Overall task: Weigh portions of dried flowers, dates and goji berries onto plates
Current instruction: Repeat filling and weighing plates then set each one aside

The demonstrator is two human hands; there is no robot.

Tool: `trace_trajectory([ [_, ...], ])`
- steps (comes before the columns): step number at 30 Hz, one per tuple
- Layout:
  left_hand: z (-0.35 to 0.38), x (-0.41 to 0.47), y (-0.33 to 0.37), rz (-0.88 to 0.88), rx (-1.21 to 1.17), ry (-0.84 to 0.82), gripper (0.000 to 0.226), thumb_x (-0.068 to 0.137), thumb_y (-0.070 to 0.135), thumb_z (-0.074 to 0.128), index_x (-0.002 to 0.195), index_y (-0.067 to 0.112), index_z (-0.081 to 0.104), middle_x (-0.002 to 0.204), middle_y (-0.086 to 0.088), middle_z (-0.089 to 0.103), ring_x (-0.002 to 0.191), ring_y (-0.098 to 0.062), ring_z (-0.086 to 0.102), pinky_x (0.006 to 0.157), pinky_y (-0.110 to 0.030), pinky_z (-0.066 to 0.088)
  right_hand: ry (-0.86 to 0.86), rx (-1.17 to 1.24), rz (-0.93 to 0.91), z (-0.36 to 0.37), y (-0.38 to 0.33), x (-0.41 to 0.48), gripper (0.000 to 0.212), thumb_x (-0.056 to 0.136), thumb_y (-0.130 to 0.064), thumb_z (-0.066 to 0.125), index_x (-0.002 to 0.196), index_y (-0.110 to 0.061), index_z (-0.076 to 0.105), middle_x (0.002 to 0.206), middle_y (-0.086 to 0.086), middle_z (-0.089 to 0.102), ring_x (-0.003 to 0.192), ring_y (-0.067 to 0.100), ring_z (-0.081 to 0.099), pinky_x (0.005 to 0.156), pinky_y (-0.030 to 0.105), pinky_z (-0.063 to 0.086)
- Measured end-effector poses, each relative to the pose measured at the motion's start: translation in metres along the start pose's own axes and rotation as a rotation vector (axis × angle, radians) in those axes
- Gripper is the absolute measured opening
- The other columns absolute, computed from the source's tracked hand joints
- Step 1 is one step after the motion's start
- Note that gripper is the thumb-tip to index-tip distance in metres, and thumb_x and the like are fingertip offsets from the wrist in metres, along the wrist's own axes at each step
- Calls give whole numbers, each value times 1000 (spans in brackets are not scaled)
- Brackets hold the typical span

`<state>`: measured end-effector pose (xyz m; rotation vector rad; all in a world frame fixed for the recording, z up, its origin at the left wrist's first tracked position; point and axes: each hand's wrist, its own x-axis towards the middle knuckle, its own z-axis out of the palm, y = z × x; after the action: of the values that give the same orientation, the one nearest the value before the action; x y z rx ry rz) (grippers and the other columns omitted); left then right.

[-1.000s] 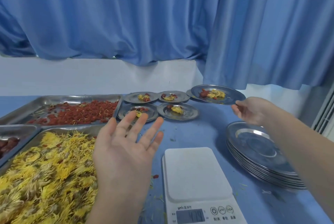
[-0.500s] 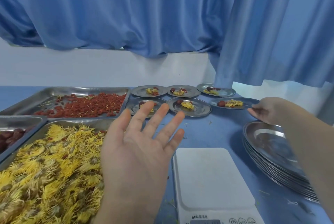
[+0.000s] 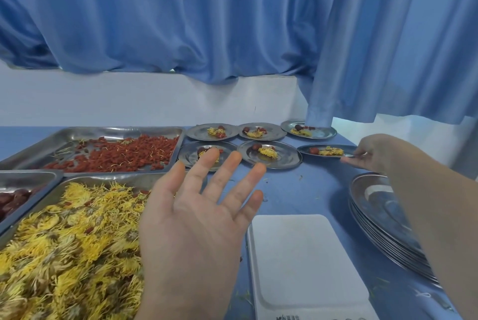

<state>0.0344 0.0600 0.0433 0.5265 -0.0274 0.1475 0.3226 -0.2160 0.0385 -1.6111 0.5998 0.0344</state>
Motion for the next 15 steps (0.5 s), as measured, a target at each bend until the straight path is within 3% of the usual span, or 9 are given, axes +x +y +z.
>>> trace_trajectory([
  [4, 0, 0, 0, -1, 1, 7, 54, 74, 44, 54, 120, 16, 64, 114, -12, 72, 97, -40, 70, 79, -46, 47, -90, 19, -28, 11, -3, -9, 25, 79, 10, 55, 101, 2, 47, 133, 25, 46, 122, 37, 53, 72, 33, 61],
  [6, 0, -1, 0, 1, 6, 13, 54, 75, 43, 54, 120, 16, 64, 114, -12, 72, 97, -40, 70, 80, -47, 46, -93, 48, -18, 11, -4, -11, 29, 91, 5, 48, 118, -2, 42, 126, 23, 38, 120, 46, 51, 60, 34, 61],
  [9, 1, -2, 0, 5, 12, 21, 53, 75, 42, 54, 120, 15, 64, 113, -13, 72, 97, -39, 71, 81, -47, 45, -101, 83, 19, 17, -7, -18, 48, 97, -8, 45, 143, -7, 29, 146, 24, 27, 126, 50, 44, 69, 39, 59],
  [13, 1, -2, -2, -3, 20, 20, 53, 75, 41, 55, 119, 14, 65, 112, -13, 73, 97, -40, 71, 81, -47, 46, -99, 168, 35, 15, -11, -22, 63, 95, -11, 52, 149, -15, 19, 151, 36, 6, 130, 60, 29, 55, 53, 53],
  [15, 1, -3, -2, -5, 30, 21, 52, 74, 41, 56, 119, 14, 65, 112, -13, 73, 97, -39, 71, 81, -46, 46, -87, 198, 45, 13, -11, -25, 64, 94, -10, 52, 149, -19, 20, 154, 32, -2, 131, 63, 22, 60, 59, 53],
])
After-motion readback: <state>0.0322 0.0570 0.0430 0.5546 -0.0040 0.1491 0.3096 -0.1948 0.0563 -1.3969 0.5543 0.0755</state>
